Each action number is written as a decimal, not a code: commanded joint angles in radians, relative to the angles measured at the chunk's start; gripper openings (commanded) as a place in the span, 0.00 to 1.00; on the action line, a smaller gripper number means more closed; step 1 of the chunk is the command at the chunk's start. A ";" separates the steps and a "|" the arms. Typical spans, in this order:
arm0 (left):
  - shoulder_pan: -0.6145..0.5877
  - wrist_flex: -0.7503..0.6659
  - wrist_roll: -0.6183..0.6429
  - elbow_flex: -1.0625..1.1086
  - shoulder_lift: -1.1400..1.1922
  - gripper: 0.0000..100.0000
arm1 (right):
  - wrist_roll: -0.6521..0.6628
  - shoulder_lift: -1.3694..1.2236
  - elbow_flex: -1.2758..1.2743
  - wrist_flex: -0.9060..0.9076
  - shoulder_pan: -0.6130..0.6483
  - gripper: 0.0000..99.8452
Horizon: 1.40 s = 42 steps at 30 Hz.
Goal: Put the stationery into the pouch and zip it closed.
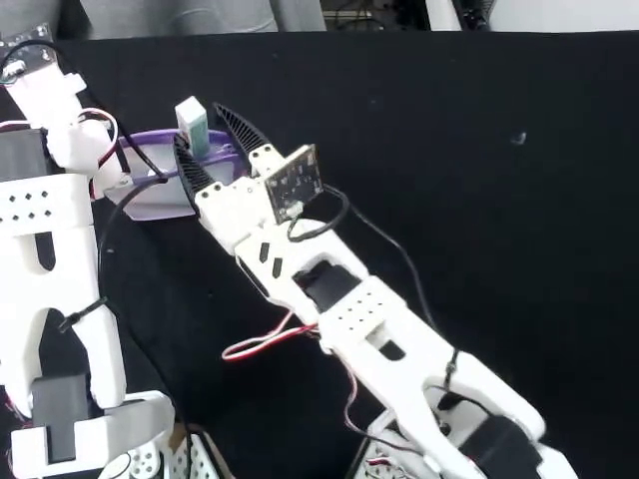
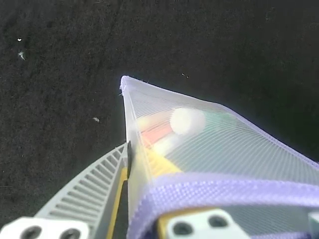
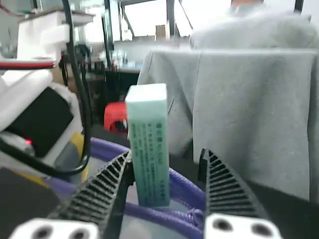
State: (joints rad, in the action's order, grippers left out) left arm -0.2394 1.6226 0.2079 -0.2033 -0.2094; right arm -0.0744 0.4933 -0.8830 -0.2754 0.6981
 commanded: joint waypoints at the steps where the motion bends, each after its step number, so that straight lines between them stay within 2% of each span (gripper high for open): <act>1: 0.002 -0.015 0.012 0.007 0.000 0.03 | 0.002 0.105 0.081 0.140 0.015 0.19; 9: 0.002 -0.015 0.012 0.007 0.002 0.03 | 0.009 0.120 0.090 0.157 0.014 0.19; 11: 0.002 -0.015 0.012 0.007 0.000 0.03 | 0.069 0.120 0.091 0.153 0.015 0.13; 13: 0.002 -0.015 0.012 0.007 0.005 0.03 | 0.109 0.120 0.102 0.158 0.031 0.02; 14: 0.002 -0.015 0.012 0.007 0.006 0.03 | 0.114 0.120 0.104 0.158 0.037 0.01; 19: 0.001 -0.015 0.012 0.008 0.008 0.03 | 0.114 0.168 0.113 0.173 -0.006 0.05; 24: -0.056 -0.020 0.012 0.008 0.008 0.03 | 0.112 0.366 0.127 0.396 -0.103 0.10; 29: -0.093 -0.021 0.008 0.008 0.008 0.03 | 0.121 0.541 0.128 0.698 -0.158 0.12; 35: -0.114 -0.055 0.005 0.047 0.008 0.03 | 0.121 0.567 0.111 1.033 -0.304 0.12; 38: -0.128 -0.129 0.008 0.101 0.008 0.03 | 0.112 0.532 0.053 1.077 -0.334 0.12; 42: -0.185 -0.167 0.005 0.113 0.000 0.03 | 0.066 0.432 -0.053 0.982 -0.322 0.12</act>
State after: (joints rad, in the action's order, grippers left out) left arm -0.3514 1.5044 0.2140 -0.1174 -0.2171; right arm 0.0330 1.0012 -0.9030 0.7710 0.3821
